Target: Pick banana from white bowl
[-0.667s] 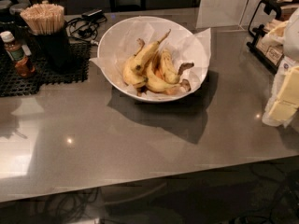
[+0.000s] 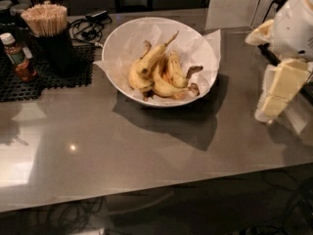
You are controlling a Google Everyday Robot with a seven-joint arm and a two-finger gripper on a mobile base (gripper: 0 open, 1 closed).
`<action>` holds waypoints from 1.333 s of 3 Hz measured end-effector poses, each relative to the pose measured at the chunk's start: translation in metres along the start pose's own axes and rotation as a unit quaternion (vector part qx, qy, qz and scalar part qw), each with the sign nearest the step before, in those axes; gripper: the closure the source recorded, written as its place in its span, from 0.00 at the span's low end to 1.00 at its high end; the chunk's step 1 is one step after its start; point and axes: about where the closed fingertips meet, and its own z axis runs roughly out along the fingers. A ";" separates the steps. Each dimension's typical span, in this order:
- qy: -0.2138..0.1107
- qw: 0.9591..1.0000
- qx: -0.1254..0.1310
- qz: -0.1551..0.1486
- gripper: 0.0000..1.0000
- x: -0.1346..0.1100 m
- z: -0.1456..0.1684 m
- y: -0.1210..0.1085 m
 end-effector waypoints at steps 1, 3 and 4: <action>-0.083 0.991 -0.052 -0.096 0.00 -0.055 0.036 -0.023; -0.165 0.970 -0.087 -0.154 0.00 -0.097 0.074 -0.045; -0.193 0.961 -0.085 -0.178 0.00 -0.105 0.064 -0.048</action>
Offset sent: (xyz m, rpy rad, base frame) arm 0.0899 0.1441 -0.0485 0.4051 0.0981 0.6084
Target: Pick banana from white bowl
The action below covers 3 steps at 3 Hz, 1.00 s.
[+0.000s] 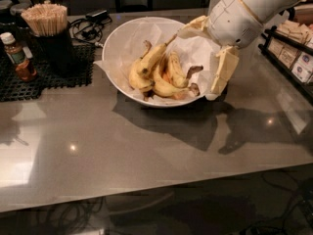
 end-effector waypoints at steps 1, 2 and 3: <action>-0.063 0.996 0.019 -0.063 0.00 -0.025 -0.020 -0.016; -0.113 0.986 0.045 -0.110 0.00 -0.051 -0.037 -0.043; -0.128 0.983 0.039 -0.126 0.00 -0.062 -0.024 -0.076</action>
Offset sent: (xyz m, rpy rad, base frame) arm 0.0345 0.0388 0.1091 0.3538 -0.2027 0.2846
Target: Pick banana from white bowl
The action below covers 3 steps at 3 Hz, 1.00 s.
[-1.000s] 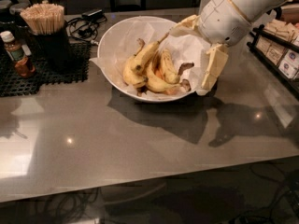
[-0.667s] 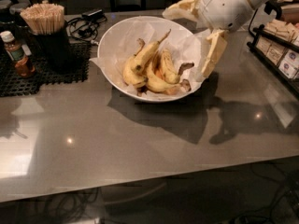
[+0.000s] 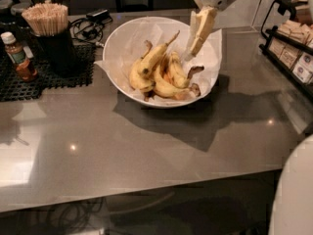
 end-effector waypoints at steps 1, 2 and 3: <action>-0.004 1.000 -0.029 0.000 0.00 0.013 0.041 -0.030; 0.033 0.998 -0.059 0.011 0.00 0.034 0.076 -0.042; 0.123 0.989 -0.078 0.021 0.00 0.055 0.090 -0.038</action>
Offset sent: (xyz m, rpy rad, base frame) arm 0.0526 0.0555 -0.1104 -0.3672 0.1744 0.1077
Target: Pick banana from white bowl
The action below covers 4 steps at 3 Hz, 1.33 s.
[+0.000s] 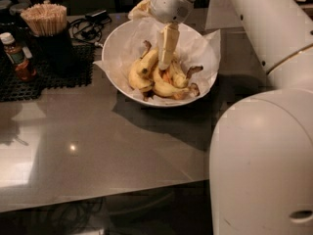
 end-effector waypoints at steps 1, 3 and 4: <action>0.099 0.995 -0.014 0.025 0.00 0.016 -0.001 0.024; 0.130 0.991 -0.030 0.032 0.00 0.036 0.019 0.034; 0.121 0.992 -0.018 0.011 0.00 0.031 0.019 0.022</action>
Offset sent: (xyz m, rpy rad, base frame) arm -0.0103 -0.0194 -0.0102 -0.1612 -0.0379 -0.0741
